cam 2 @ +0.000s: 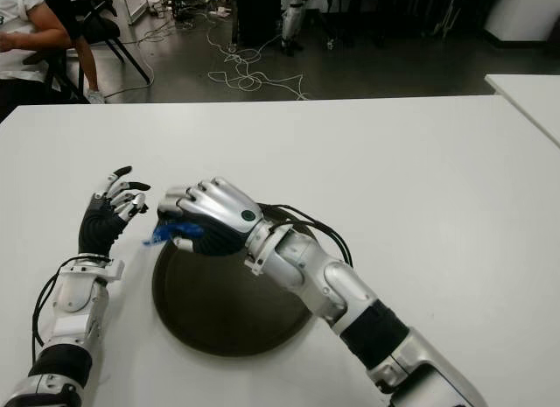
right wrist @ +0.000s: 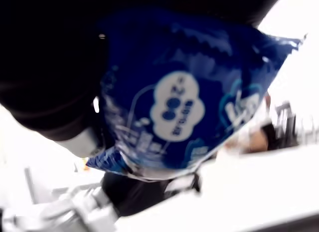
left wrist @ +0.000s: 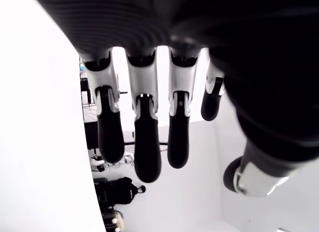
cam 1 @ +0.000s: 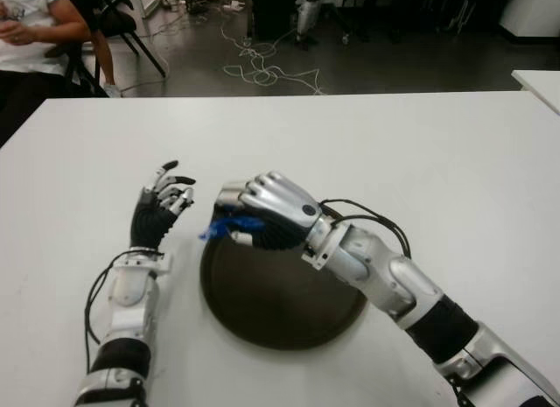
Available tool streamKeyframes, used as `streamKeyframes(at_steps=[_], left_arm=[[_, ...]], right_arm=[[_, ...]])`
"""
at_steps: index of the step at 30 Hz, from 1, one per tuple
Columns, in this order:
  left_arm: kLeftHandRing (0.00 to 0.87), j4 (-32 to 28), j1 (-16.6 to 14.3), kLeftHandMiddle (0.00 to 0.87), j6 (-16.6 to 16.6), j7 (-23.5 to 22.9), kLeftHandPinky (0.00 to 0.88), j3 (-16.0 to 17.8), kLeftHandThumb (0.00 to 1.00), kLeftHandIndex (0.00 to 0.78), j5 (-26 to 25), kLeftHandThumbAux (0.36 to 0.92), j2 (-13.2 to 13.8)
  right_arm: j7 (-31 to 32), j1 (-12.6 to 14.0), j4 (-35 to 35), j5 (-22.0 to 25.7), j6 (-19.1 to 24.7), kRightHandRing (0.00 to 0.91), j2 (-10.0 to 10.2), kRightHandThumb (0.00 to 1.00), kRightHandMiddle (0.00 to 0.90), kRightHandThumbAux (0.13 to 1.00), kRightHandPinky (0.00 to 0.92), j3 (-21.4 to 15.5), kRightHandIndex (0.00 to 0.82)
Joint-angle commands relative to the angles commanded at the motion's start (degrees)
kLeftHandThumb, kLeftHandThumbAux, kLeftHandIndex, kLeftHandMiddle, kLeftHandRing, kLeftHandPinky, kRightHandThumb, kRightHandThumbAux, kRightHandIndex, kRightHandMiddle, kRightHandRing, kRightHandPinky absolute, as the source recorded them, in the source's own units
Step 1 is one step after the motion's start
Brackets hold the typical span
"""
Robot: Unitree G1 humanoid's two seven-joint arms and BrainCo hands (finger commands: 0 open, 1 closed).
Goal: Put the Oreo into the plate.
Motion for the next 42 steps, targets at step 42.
streamKeyframes(at_steps=[42], left_arm=[[0.513, -5.6, 2.8, 0.404, 5.0, 0.0, 0.367, 1.0, 1.000, 0.197, -3.4, 0.642, -1.2]], right_arm=[[-4.4, 7.9, 8.7, 0.1, 8.2, 0.866, 0.3, 0.746, 0.852, 0.706, 0.843, -5.8, 0.439]])
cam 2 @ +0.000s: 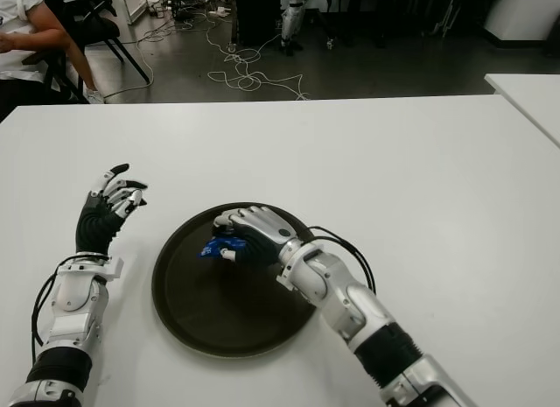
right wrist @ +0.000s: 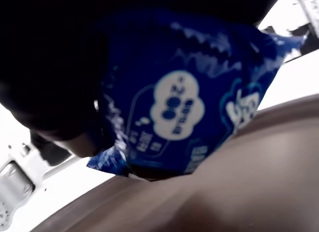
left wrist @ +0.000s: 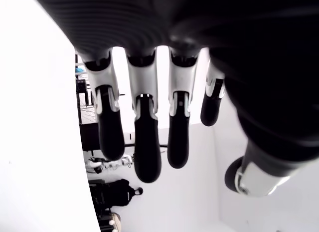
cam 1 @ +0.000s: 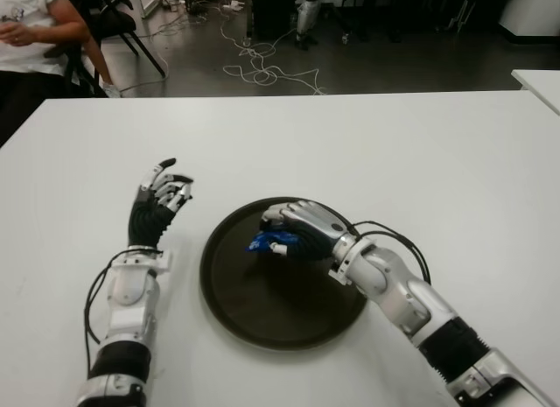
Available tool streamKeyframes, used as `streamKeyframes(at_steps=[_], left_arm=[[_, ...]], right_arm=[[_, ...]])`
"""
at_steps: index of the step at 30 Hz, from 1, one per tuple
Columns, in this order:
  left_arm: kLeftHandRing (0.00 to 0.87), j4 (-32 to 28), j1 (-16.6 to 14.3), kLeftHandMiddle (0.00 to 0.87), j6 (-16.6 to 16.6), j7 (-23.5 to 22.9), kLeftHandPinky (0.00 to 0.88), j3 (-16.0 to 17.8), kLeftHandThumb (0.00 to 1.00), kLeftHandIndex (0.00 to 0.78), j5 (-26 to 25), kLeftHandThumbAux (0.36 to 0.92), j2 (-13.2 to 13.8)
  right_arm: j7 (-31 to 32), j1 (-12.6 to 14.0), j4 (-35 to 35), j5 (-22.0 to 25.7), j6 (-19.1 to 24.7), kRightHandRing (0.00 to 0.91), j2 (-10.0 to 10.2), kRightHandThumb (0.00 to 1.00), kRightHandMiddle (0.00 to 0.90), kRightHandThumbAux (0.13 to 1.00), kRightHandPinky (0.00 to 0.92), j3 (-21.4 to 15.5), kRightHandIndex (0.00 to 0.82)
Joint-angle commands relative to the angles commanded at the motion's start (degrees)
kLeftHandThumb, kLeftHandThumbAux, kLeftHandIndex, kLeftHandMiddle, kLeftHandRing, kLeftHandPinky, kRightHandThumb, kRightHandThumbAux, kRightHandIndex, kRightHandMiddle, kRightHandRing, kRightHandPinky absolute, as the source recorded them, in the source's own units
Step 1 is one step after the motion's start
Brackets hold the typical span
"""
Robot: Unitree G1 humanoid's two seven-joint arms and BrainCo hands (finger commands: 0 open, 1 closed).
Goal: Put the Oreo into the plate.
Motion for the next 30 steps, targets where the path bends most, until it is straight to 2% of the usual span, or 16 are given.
streamKeyframes(at_steps=[6, 15, 18, 20, 24, 25, 26, 29, 30], left_arm=[[0.525, -0.4, 0.2, 0.387, 0.3, 0.0, 0.374, 0.0, 1.000, 0.201, 0.0, 0.645, 0.1], [0.530, -0.8, 0.3, 0.387, 1.1, 0.1, 0.386, 0.0, 1.000, 0.196, -0.2, 0.644, 0.0], [0.490, -0.5, 0.0, 0.440, 0.8, 0.3, 0.356, 0.1, 1.000, 0.195, 0.0, 0.635, 0.0], [0.479, -0.3, -0.1, 0.455, 0.6, 0.6, 0.352, 0.1, 1.000, 0.193, 0.4, 0.632, 0.1], [0.473, -0.6, 0.1, 0.463, 0.4, 0.7, 0.363, -0.1, 1.000, 0.191, 0.8, 0.631, 0.3], [0.472, -0.7, 0.2, 0.464, 0.3, 0.6, 0.342, -0.2, 1.000, 0.193, 0.8, 0.631, 0.3], [0.472, -1.1, 0.4, 0.465, 0.5, 0.4, 0.329, -0.3, 1.000, 0.194, 0.6, 0.630, 0.2], [0.471, -1.5, 0.5, 0.466, 1.0, 0.0, 0.302, -0.2, 1.000, 0.198, -0.1, 0.630, -0.1], [0.471, -1.4, 0.5, 0.466, 0.9, 0.0, 0.297, -0.1, 1.000, 0.198, -0.2, 0.630, -0.1]], right_arm=[[0.8, 0.1, 0.0, -0.1, 1.0, 0.858, -0.4, 0.748, 0.843, 0.706, 0.840, 0.0, 0.439], [1.1, -0.4, 1.6, 0.2, -0.5, 0.840, -1.1, 0.750, 0.824, 0.705, 0.824, 0.6, 0.440], [2.3, -0.6, 0.8, -0.2, -0.9, 0.803, -2.1, 0.749, 0.787, 0.704, 0.786, 0.9, 0.440], [4.0, -0.8, -0.3, -0.4, -0.5, 0.708, -3.1, 0.809, 0.626, 0.685, 0.627, 1.0, 0.429], [7.5, -1.3, -1.5, -0.5, -0.4, 0.543, -4.7, 0.831, 0.506, 0.679, 0.466, 1.3, 0.431], [8.5, -1.6, -1.6, -0.7, -0.5, 0.416, -5.1, 0.672, 0.395, 0.635, 0.343, 1.6, 0.327], [9.6, -2.0, -1.8, -1.3, -0.3, 0.334, -5.6, 0.566, 0.322, 0.608, 0.263, 2.0, 0.259], [11.6, -2.4, -2.5, -2.6, 0.3, 0.131, -6.3, 0.344, 0.133, 0.533, 0.092, 2.7, 0.096], [12.3, -2.5, -2.7, -3.0, 0.6, 0.104, -6.5, 0.315, 0.107, 0.522, 0.074, 2.9, 0.076]])
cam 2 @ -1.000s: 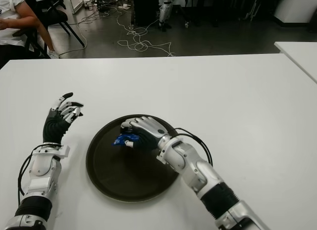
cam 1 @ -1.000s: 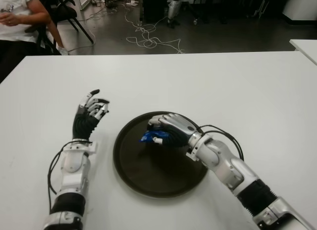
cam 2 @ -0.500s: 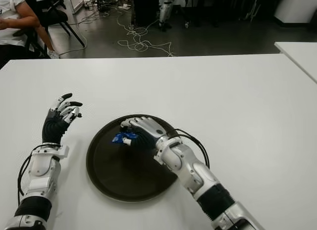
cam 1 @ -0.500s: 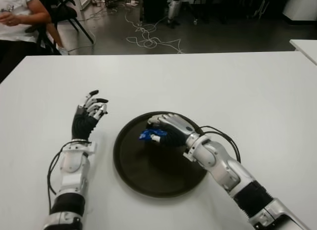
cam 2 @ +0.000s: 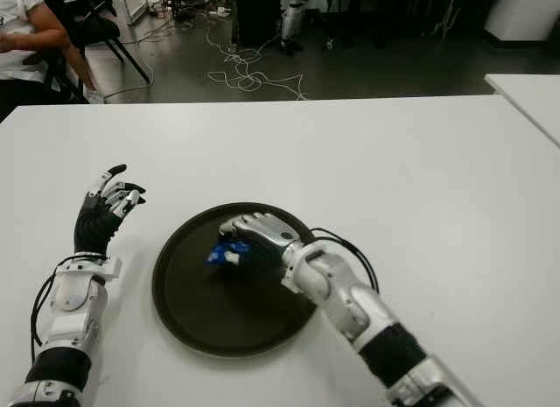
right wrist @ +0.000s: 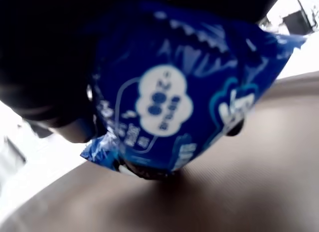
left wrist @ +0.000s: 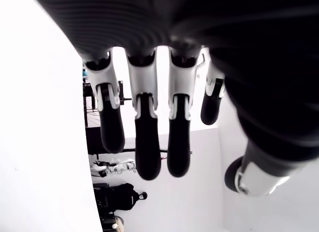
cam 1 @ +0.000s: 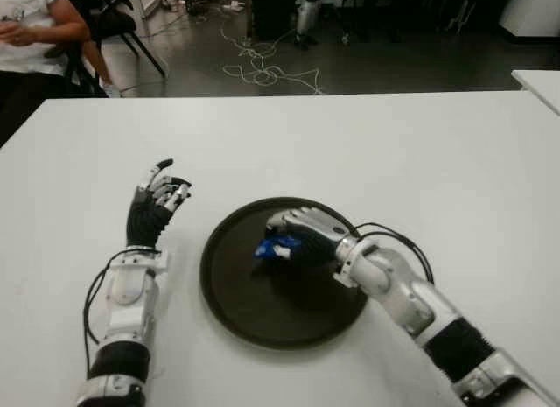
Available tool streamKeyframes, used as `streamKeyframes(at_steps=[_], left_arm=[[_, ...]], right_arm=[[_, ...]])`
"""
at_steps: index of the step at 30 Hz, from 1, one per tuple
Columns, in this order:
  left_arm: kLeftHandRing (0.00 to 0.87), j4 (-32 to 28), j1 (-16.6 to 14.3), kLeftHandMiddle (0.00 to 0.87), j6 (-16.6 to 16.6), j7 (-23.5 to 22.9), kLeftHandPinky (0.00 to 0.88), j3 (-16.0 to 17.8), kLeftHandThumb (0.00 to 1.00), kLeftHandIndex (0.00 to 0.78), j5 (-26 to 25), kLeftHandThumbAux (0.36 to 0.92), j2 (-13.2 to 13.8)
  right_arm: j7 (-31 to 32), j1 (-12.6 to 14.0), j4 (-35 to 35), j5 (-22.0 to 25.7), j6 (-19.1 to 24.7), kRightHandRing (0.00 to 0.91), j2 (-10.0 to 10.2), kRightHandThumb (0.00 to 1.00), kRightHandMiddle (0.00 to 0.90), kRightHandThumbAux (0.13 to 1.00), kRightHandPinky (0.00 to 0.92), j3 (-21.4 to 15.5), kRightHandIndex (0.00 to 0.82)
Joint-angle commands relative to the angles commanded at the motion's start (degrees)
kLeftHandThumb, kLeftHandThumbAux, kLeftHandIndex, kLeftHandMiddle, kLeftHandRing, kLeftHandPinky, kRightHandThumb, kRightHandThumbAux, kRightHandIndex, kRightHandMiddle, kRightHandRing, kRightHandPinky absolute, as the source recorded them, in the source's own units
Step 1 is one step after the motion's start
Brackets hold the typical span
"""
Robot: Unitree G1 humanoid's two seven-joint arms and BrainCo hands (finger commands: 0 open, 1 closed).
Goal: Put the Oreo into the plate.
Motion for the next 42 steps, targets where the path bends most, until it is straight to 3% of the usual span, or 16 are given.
streamKeyframes(at_steps=[2, 5, 11, 14, 17, 19, 21, 25, 26, 28, 32, 36, 38, 42], left_arm=[[0.470, 0.2, -0.1, 0.466, -0.2, -0.1, 0.281, 0.1, 1.000, 0.199, -0.2, 0.630, -0.1], [0.470, 0.6, -0.3, 0.466, -0.3, -0.2, 0.270, 0.2, 1.000, 0.199, -0.4, 0.630, 0.0], [0.523, 1.3, -0.6, 0.395, -0.4, -0.7, 0.300, 0.6, 1.000, 0.196, -0.8, 0.642, 0.2], [0.528, 1.2, -0.6, 0.390, 0.3, -0.9, 0.342, 0.7, 1.000, 0.197, -0.8, 0.643, 0.3], [0.489, 1.0, -0.5, 0.442, 0.9, -0.8, 0.369, 0.7, 1.000, 0.194, -0.7, 0.634, 0.4], [0.494, 1.0, -0.6, 0.435, 1.4, -0.5, 0.374, 0.6, 1.000, 0.193, -0.2, 0.635, 0.7], [0.515, 1.1, -0.8, 0.407, 1.8, -0.3, 0.382, 0.5, 1.000, 0.195, 0.2, 0.640, 0.8], [0.526, 1.3, -1.1, 0.390, 2.5, -0.3, 0.387, 0.6, 1.000, 0.203, 0.2, 0.643, 0.8], [0.527, 1.3, -1.1, 0.389, 2.7, -0.5, 0.386, 0.6, 1.000, 0.205, 0.0, 0.643, 0.7], [0.528, 1.3, -1.3, 0.387, 3.2, -0.5, 0.378, 0.6, 1.000, 0.210, -0.2, 0.643, 0.5], [0.527, 1.8, -1.7, 0.386, 3.7, -0.1, 0.396, 0.6, 1.000, 0.211, 0.2, 0.643, 0.5], [0.525, 3.5, -2.5, 0.385, 2.7, 0.4, 0.414, 0.6, 1.000, 0.209, 1.0, 0.643, 1.0], [0.492, 4.5, -2.9, 0.433, 1.9, 0.2, 0.407, 0.5, 1.000, 0.200, 1.3, 0.634, 1.3], [0.504, 5.6, -3.3, 0.419, 1.6, -0.1, 0.397, 0.5, 1.000, 0.195, 1.4, 0.637, 1.6]], right_arm=[[1.1, -0.2, -0.4, -0.6, 0.4, 0.042, -0.4, 0.215, 0.043, 0.476, 0.030, 0.3, 0.031], [2.4, -0.3, -0.8, -1.1, 1.1, 0.013, -0.6, 0.145, 0.014, 0.443, 0.009, 0.6, 0.010], [4.4, -0.3, -0.9, -0.6, 2.0, 0.001, -1.5, 0.054, 0.001, 0.403, 0.000, -0.2, 0.000], [4.3, -0.5, 0.0, 0.8, 2.0, 0.000, -2.3, 0.022, 0.000, 0.384, 0.000, -2.1, 0.000], [4.7, -0.4, -0.3, 2.4, 2.2, 0.000, -3.2, 0.007, 0.000, 0.356, 0.000, -4.0, 0.000], [4.0, -1.1, -0.1, 4.6, 1.7, 0.000, -4.5, 0.004, 0.000, 0.350, 0.000, -7.3, 0.000], [0.8, -1.3, 1.1, 6.2, 1.0, 0.000, -4.5, 0.002, 0.000, 0.341, 0.000, -10.3, 0.000], [-10.6, -1.5, 5.6, 9.8, -2.1, 0.000, -2.5, 0.012, 0.000, 0.348, 0.010, -17.3, 0.000], [-15.7, -2.1, 9.4, 14.9, -5.8, 0.000, -0.8, 0.016, 0.000, 0.356, 0.017, -22.6, 0.000], [-21.8, -3.8, 16.2, 23.1, -11.4, 0.106, 1.8, 0.052, 0.099, 0.409, 0.133, -30.1, 0.028], [-23.7, -7.0, 26.8, 33.3, -17.4, 0.285, 3.9, 0.194, 0.260, 0.541, 0.328, -37.7, 0.148], [-23.6, -7.3, 32.8, 39.8, -18.4, 0.354, 6.1, 0.281, 0.322, 0.604, 0.400, -42.2, 0.217], [-23.1, -6.7, 37.3, 42.2, -17.4, 0.407, 7.5, 0.516, 0.364, 0.675, 0.467, -43.7, 0.330], [-21.2, -7.9, 45.2, 43.9, -16.6, 0.444, 7.5, 0.637, 0.391, 0.711, 0.511, -45.0, 0.388]])
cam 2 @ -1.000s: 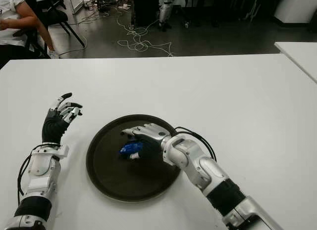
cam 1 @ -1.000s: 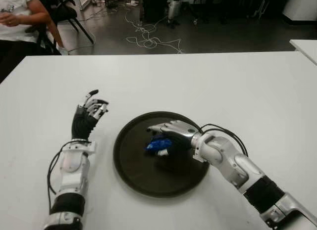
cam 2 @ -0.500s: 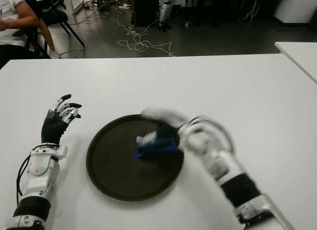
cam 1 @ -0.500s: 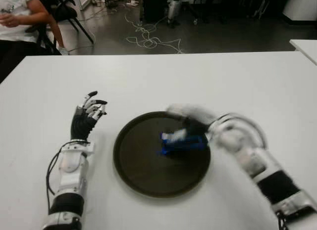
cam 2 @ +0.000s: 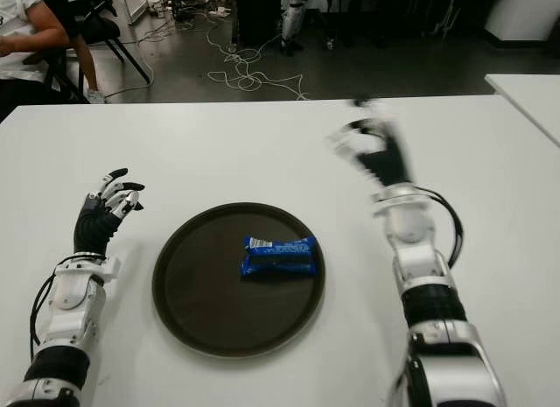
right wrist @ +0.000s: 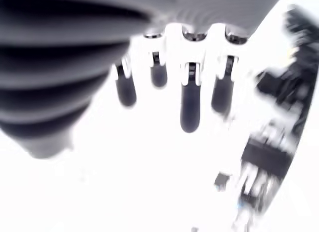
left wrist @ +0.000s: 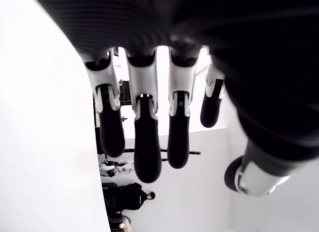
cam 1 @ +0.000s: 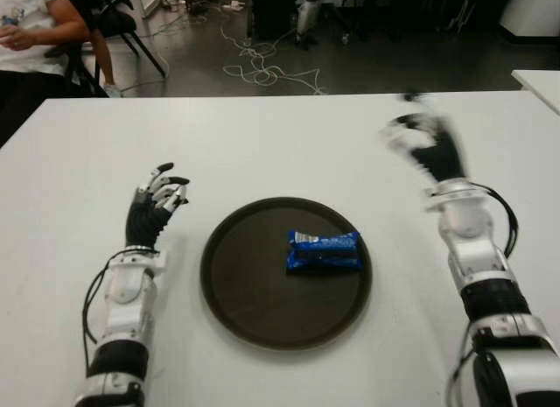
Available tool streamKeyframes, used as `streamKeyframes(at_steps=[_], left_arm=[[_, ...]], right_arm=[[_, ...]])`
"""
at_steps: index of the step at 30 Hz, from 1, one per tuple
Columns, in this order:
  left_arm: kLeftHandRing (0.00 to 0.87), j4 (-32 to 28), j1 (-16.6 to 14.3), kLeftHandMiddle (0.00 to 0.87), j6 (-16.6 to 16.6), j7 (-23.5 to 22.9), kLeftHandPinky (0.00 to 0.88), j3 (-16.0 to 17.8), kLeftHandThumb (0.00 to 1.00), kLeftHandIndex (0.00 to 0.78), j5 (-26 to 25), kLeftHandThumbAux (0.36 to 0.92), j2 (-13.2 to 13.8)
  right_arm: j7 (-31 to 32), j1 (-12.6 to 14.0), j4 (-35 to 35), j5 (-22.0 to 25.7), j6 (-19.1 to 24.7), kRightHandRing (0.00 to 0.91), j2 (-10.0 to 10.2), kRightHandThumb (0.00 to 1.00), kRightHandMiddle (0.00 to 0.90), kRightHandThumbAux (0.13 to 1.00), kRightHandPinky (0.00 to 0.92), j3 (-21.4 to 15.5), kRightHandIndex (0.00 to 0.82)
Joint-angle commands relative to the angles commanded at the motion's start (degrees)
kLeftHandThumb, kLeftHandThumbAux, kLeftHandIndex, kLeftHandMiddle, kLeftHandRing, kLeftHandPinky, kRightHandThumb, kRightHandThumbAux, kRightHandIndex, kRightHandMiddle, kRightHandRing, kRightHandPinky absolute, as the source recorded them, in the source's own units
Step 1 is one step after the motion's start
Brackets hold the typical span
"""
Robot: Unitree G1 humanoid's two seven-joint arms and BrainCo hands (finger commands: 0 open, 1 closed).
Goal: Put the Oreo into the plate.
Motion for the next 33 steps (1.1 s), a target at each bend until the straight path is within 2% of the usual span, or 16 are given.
streamKeyframes(at_steps=[5, 13, 18, 23, 27, 33], left_arm=[[0.524, 2.6, -1.1, 0.390, -0.8, 0.1, 0.403, -0.3, 1.000, 0.200, 1.1, 0.643, 0.6], [0.526, 6.6, -2.9, 0.385, -3.3, -1.6, 0.402, -0.3, 1.000, 0.210, 1.0, 0.644, 1.0], [0.526, 7.9, -3.8, 0.385, -3.8, -2.8, 0.412, -0.1, 1.000, 0.205, 0.3, 0.644, 0.8], [0.525, 8.7, -4.3, 0.386, -3.7, -3.9, 0.447, 0.5, 1.000, 0.190, -0.9, 0.643, 0.5], [0.483, 9.3, -4.8, 0.450, -3.5, -4.4, 0.454, 0.9, 1.000, 0.181, -1.4, 0.631, 0.4], [0.474, 10.4, -7.3, 0.465, 0.2, -2.8, 0.443, 0.9, 1.000, 0.185, -0.9, 0.628, 1.3]], right_arm=[[2.4, -2.4, 7.0, -0.1, 5.6, 0.493, -1.3, 0.666, 0.446, 0.726, 0.537, 0.4, 0.406], [6.0, -4.7, 5.1, 0.3, 10.9, 0.513, -1.8, 0.667, 0.467, 0.730, 0.540, 1.3, 0.407], [6.7, -4.8, 5.3, 0.3, 11.0, 0.507, -1.9, 0.666, 0.461, 0.732, 0.536, 1.2, 0.406], [6.7, -5.1, 9.4, 0.4, 10.2, 0.513, -2.1, 0.666, 0.468, 0.732, 0.547, 0.5, 0.406], [6.3, -6.0, 11.2, 0.3, 10.5, 0.515, -2.2, 0.666, 0.470, 0.732, 0.543, 0.2, 0.406], [4.9, -6.8, 12.9, -1.0, 10.2, 0.503, -2.6, 0.667, 0.455, 0.732, 0.529, 0.9, 0.407]])
